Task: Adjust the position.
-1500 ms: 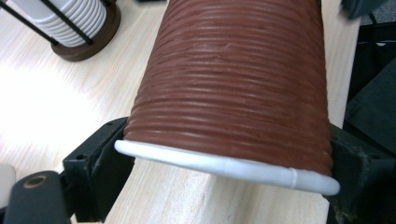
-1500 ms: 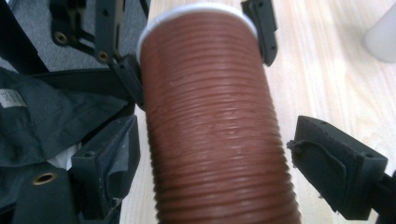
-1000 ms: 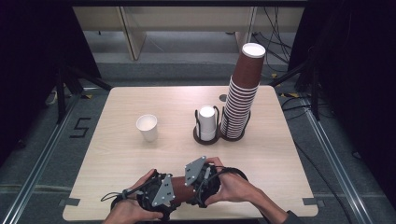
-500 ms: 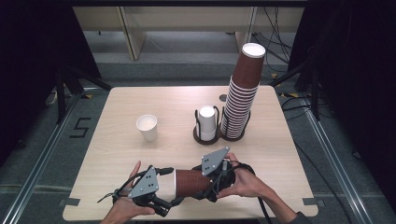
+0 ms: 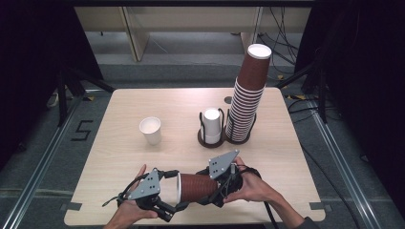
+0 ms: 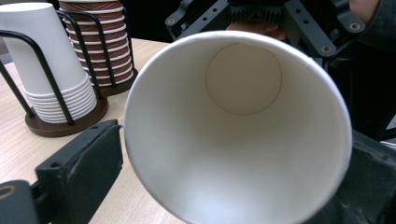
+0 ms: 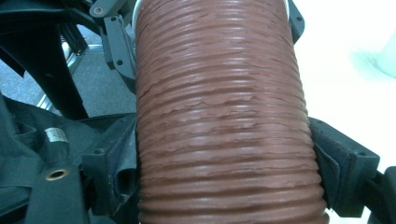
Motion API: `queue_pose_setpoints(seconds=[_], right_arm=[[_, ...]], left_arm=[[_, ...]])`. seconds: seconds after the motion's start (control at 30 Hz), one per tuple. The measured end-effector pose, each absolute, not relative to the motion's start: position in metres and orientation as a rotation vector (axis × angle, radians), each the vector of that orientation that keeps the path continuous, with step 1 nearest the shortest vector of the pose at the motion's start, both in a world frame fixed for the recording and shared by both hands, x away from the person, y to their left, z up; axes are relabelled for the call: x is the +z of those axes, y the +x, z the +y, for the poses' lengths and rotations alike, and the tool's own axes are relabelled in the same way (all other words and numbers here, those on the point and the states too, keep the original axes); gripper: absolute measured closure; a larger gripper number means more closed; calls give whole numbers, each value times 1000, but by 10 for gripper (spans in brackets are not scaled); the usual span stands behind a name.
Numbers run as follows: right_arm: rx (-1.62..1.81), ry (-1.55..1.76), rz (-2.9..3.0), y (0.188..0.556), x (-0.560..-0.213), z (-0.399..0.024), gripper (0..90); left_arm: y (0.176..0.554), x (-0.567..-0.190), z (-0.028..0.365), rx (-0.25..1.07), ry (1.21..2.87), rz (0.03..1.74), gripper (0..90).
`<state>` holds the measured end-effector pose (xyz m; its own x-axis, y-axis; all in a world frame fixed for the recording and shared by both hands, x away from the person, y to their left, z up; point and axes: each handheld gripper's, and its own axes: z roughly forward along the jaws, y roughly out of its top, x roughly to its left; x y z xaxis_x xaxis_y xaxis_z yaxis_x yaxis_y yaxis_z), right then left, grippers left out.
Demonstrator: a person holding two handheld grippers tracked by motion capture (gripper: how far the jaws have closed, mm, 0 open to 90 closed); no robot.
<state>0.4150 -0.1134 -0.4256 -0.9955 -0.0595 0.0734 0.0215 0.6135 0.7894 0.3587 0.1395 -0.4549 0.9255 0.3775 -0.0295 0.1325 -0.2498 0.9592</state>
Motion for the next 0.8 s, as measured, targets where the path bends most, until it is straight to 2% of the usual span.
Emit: queue_pose_setpoints(seconds=[0.3,0.4,0.47,0.8], right_arm=[[-1344,25,-2721,414,-431,-111,199],[-1312,19,-2741,414,-432,-110,195],[-1283,3,-2789,412,-431,-110,152],[-1087,84,-3058,398,-420,-103,158]], left_arm=[[359,-454,139,241,1847,325,89],[356,-450,138,294,1917,316,107],[355,-448,137,316,1966,320,112],[351,-430,125,402,2192,321,115]])
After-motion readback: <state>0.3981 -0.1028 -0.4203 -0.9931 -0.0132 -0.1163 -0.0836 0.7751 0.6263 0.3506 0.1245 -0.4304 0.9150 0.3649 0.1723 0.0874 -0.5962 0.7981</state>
